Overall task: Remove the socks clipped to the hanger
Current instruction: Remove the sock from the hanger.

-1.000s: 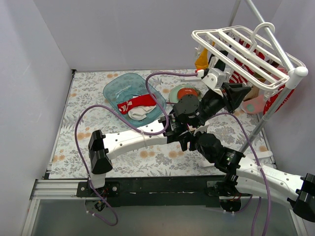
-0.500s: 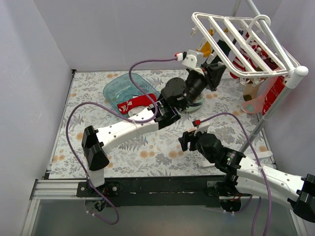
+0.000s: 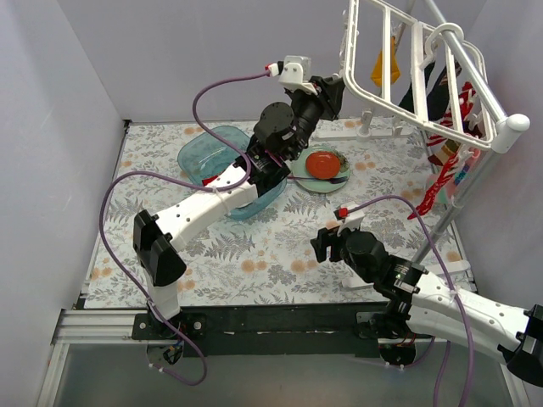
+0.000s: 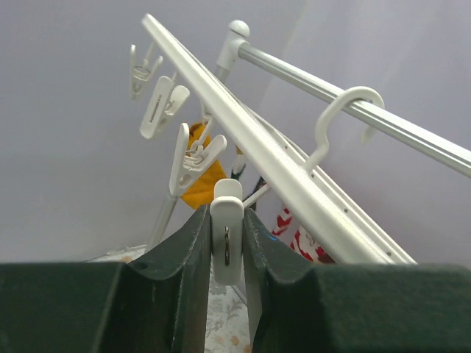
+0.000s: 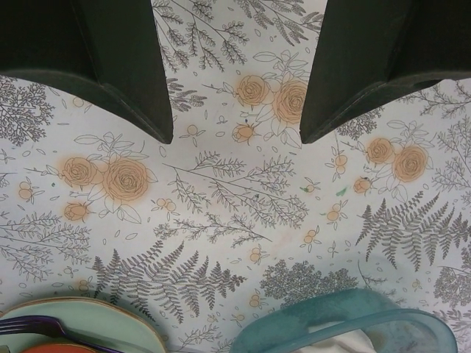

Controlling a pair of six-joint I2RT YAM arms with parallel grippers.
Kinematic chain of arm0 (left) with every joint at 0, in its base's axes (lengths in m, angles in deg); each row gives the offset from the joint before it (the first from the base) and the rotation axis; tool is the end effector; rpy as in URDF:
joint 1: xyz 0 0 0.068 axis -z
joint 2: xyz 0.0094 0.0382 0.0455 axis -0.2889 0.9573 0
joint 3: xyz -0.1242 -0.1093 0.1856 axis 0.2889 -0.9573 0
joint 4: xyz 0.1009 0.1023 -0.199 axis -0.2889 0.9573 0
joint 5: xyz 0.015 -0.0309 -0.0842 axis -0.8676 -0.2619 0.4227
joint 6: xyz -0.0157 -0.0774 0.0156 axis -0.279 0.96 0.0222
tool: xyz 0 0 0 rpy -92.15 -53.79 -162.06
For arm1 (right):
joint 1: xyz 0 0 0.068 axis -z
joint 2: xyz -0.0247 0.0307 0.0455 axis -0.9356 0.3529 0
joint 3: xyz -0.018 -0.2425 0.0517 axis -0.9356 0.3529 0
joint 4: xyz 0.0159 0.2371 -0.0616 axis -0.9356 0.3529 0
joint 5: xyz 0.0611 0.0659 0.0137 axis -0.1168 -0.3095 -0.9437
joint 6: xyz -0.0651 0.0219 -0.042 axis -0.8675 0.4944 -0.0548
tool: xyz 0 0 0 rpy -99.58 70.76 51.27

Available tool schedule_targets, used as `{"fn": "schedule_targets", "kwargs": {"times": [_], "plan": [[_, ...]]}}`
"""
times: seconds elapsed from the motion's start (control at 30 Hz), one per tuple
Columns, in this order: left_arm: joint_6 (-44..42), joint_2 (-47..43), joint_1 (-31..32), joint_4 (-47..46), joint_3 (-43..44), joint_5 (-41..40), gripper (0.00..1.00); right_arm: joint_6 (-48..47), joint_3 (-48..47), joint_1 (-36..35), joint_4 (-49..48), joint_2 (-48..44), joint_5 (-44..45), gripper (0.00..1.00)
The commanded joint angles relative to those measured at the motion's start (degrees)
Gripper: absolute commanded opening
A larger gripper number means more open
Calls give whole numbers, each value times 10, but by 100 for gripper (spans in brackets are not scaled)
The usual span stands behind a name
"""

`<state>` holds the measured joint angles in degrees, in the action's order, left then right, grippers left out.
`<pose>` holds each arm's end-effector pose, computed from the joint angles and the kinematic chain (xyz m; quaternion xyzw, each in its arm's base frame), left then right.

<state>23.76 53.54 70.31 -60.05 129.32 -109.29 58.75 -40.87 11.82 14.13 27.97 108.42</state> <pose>0.2776 -0.3342 0.4677 -0.1432 0.5597 -0.5858 0.5684 0.1352 0.1517 0.2117 -0.1213 0.8002 0.1946 0.5542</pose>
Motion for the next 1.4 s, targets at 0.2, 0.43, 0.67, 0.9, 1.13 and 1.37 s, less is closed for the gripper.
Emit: {"fn": "schedule_targets", "kwargs": {"times": [0.2,0.43,0.67,0.9,1.13,1.37], "plan": [[-3,36,-57,39,91,-8,0,17,-55,-3,53,-26,48,78],[3,71,-92,59,146,1,0,62,-118,-3,138,-12,115,78],[8,89,-107,67,170,17,0,170,-227,-3,290,64,178,78],[9,87,-112,68,173,26,0,268,-344,-3,420,136,213,78],[11,86,-119,70,173,31,0,440,-437,-3,606,205,240,79],[16,86,-123,70,173,41,0,548,-452,-3,712,251,279,89]]}}
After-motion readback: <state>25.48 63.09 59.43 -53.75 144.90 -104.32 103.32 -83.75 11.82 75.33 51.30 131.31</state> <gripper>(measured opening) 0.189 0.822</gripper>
